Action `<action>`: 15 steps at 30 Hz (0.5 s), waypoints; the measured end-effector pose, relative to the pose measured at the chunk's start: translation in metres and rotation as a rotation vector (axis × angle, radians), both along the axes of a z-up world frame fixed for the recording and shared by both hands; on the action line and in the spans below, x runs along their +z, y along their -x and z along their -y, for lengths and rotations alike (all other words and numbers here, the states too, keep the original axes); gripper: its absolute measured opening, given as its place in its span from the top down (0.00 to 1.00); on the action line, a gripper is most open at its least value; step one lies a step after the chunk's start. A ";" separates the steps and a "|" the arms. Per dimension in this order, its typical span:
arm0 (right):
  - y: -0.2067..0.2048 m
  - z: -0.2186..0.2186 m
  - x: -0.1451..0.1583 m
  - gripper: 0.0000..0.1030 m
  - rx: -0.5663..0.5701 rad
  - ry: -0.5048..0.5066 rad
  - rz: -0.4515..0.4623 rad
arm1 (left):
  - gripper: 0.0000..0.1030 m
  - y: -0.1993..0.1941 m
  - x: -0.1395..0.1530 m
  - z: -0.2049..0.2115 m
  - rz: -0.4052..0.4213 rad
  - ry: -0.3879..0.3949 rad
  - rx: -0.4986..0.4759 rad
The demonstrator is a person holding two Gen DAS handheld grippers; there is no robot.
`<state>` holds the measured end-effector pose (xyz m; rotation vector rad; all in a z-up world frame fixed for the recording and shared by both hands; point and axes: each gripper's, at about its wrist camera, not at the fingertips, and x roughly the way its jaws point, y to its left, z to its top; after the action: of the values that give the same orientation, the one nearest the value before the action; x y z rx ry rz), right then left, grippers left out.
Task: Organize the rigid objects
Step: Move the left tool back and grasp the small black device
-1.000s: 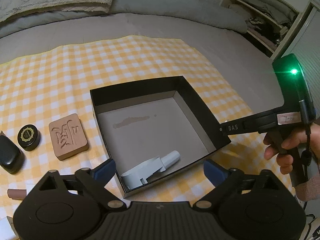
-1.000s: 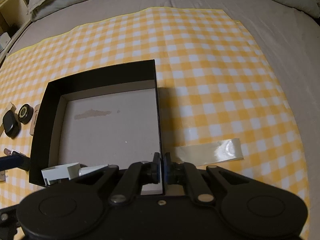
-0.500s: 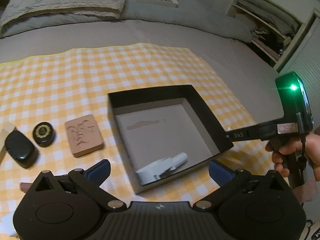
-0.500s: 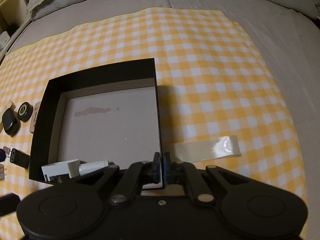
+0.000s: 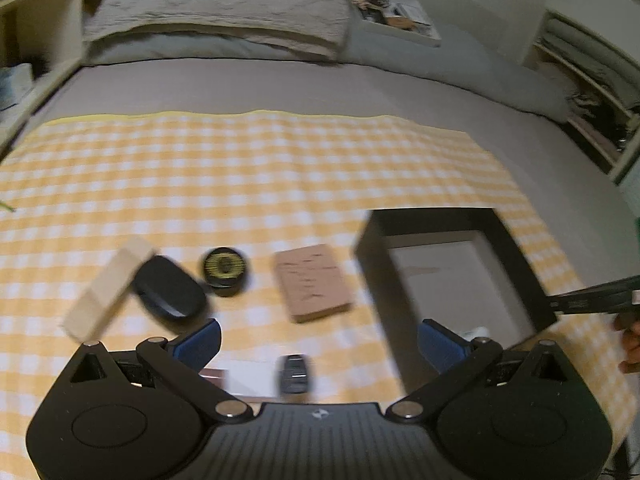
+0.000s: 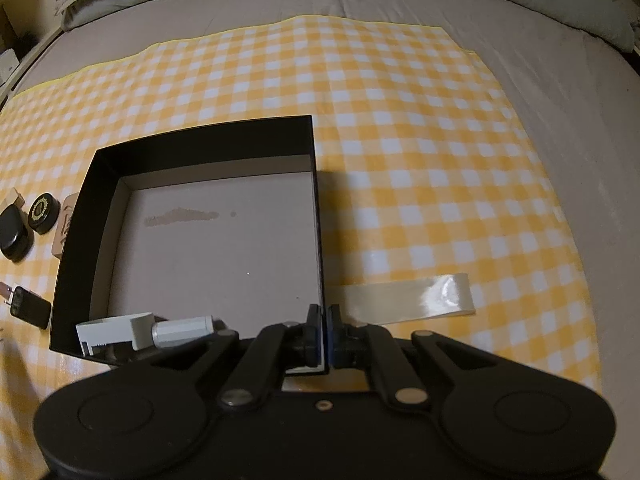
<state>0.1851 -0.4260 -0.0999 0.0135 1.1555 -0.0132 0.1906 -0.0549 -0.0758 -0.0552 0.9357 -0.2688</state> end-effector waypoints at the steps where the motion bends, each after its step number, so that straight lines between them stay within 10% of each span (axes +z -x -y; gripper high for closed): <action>1: 0.000 0.000 0.000 0.97 -0.002 -0.002 0.000 | 0.00 -0.001 -0.002 -0.007 -0.002 -0.016 0.008; 6: -0.002 0.004 0.000 0.97 -0.010 -0.021 -0.001 | 0.00 -0.007 -0.017 -0.029 -0.047 -0.063 0.039; 15: -0.006 0.006 -0.005 0.97 -0.009 -0.027 -0.011 | 0.28 -0.016 -0.035 -0.023 -0.201 0.074 0.060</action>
<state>0.1910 -0.4323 -0.1051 0.0426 1.1663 -0.0053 0.2064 -0.0317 -0.1112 -0.1809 1.1219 -0.2453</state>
